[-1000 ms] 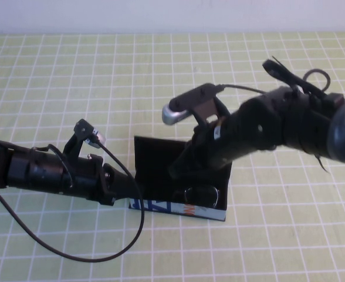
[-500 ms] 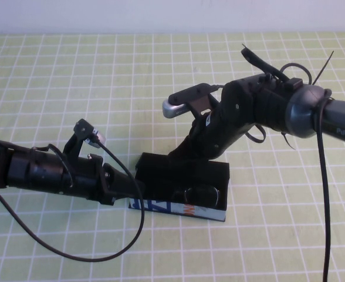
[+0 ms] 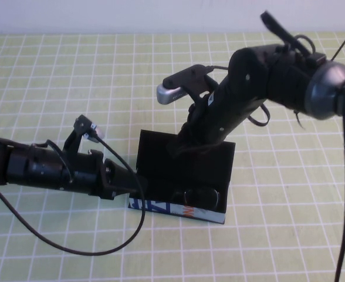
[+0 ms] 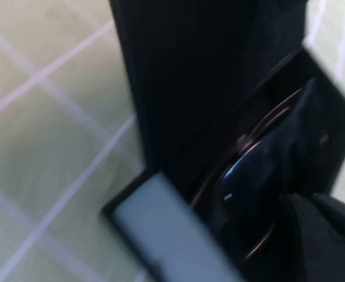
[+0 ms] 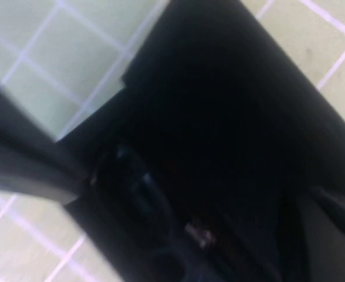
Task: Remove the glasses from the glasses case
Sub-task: Pick up the glasses from the glasses case
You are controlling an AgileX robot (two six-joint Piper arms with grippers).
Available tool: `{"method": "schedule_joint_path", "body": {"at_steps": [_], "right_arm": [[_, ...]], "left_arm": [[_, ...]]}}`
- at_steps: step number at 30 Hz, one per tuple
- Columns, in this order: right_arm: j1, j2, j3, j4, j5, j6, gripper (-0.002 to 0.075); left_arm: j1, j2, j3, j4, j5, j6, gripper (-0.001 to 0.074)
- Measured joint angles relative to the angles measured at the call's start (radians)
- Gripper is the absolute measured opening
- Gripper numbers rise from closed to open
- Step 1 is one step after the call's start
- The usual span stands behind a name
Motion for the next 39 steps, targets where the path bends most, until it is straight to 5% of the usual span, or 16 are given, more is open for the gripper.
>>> {"method": "schedule_joint_path", "body": {"at_steps": [12,23,33,39], "right_arm": [[0.019,-0.084,0.003,0.028,0.197,-0.104,-0.0018],[0.076,-0.18,0.137,0.041,0.193,-0.296,-0.0011],[0.078,-0.118,0.14,0.073,0.118,-0.562,0.025],[0.078,-0.079,0.14,0.064,0.074,-0.627,0.0305]], "left_arm": [[0.0,-0.006,-0.135,-0.016,0.028,-0.189,-0.0004],[0.001,0.098,-0.241,0.021,0.002,-0.258,-0.0004],[0.001,0.123,-0.269,0.028,0.002,-0.28,-0.0004],[0.001,0.128,-0.269,0.028,0.002,-0.288,-0.0004]]}}
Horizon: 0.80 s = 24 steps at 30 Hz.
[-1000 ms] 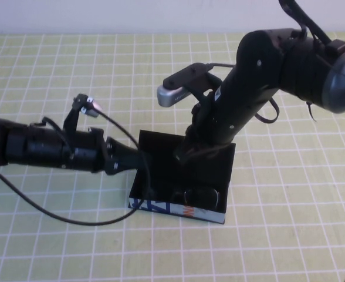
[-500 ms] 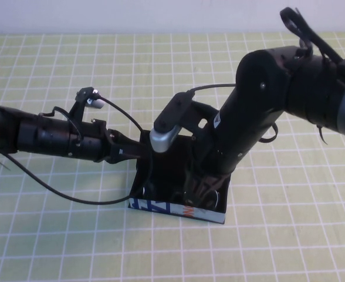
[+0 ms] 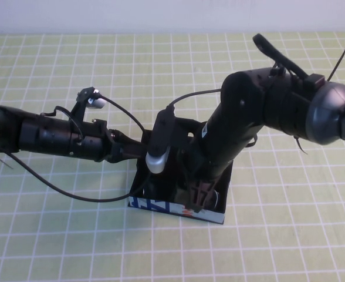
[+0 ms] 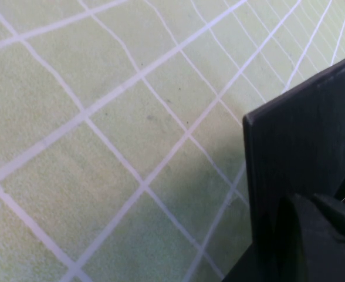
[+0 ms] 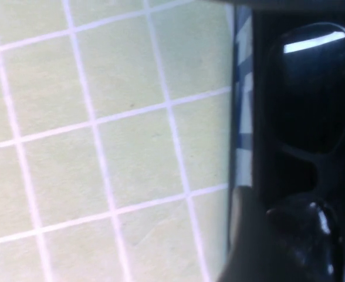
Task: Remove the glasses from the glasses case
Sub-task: Pick up the glasses from the glasses case
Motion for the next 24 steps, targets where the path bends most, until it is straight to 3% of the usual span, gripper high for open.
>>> {"method": "schedule_joint_path", "body": {"at_steps": [24], "right_arm": [[0.0,0.079,-0.004,-0.051,-0.104,-0.026,0.0311]], "left_arm": [[0.0,0.0,0.0,0.017,0.003,-0.009,-0.0004]]}}
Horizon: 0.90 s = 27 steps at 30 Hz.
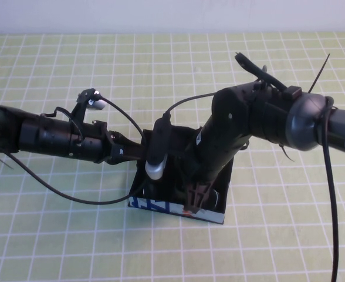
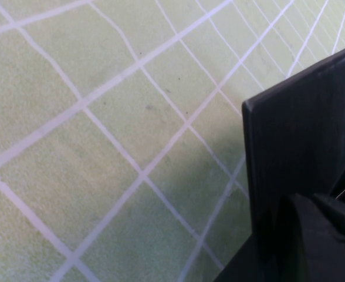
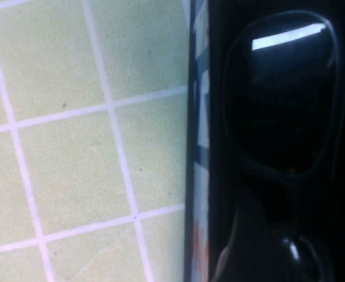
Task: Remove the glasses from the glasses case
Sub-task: Pick up the glasses from the glasses case
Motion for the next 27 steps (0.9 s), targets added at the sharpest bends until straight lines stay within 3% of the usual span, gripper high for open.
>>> {"method": "schedule_joint_path", "body": {"at_steps": [11,14,19,27], "right_arm": [[0.0,0.031,0.0,0.0,-0.002,0.0,0.0304],[0.0,0.031,0.0,0.0,-0.002,0.0,0.0259],[0.001,0.031,0.0,0.007,-0.002,0.0,0.0067],[0.001,-0.037,-0.025,0.005,0.011,0.041,0.0062]], "left_arm": [[0.0,0.0,0.0,0.002,0.0,-0.002,-0.0004],[0.0,0.0,0.0,0.002,0.0,-0.002,-0.0004],[0.0,0.0,0.0,0.002,0.003,-0.004,-0.0004],[0.0,-0.002,0.0,0.012,0.01,-0.023,-0.0004]]}}
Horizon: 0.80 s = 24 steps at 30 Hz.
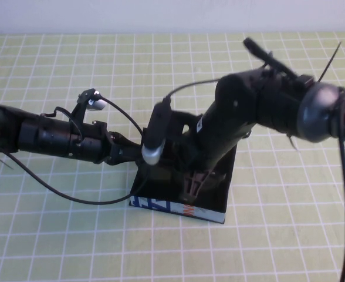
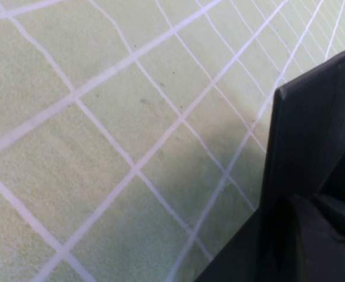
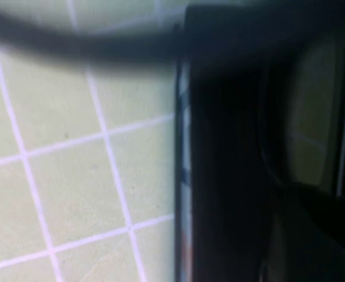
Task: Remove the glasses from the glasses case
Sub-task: Pick up the glasses from the glasses case, then place the glasses on the table
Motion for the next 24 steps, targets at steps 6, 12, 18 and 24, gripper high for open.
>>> {"method": "schedule_joint_path", "body": {"at_steps": [6,12,18,24], "right_arm": [[0.0,-0.111,-0.018,-0.036,0.066,0.098,0.0062],[-0.064,-0.198,-0.016,-0.109,0.178,0.316,0.0062],[-0.244,-0.312,0.127,-0.077,0.142,0.483,0.0062],[-0.355,-0.363,0.356,0.069,-0.046,0.619,0.0062]], "left_arm": [[0.0,-0.086,0.0,0.028,0.002,-0.037,-0.0004],[0.0,-0.234,0.002,0.115,-0.027,-0.092,-0.0004],[0.0,-0.406,0.072,0.121,-0.172,-0.1,-0.0004],[0.0,-0.57,0.198,0.101,-0.297,-0.1,-0.0004]]}}
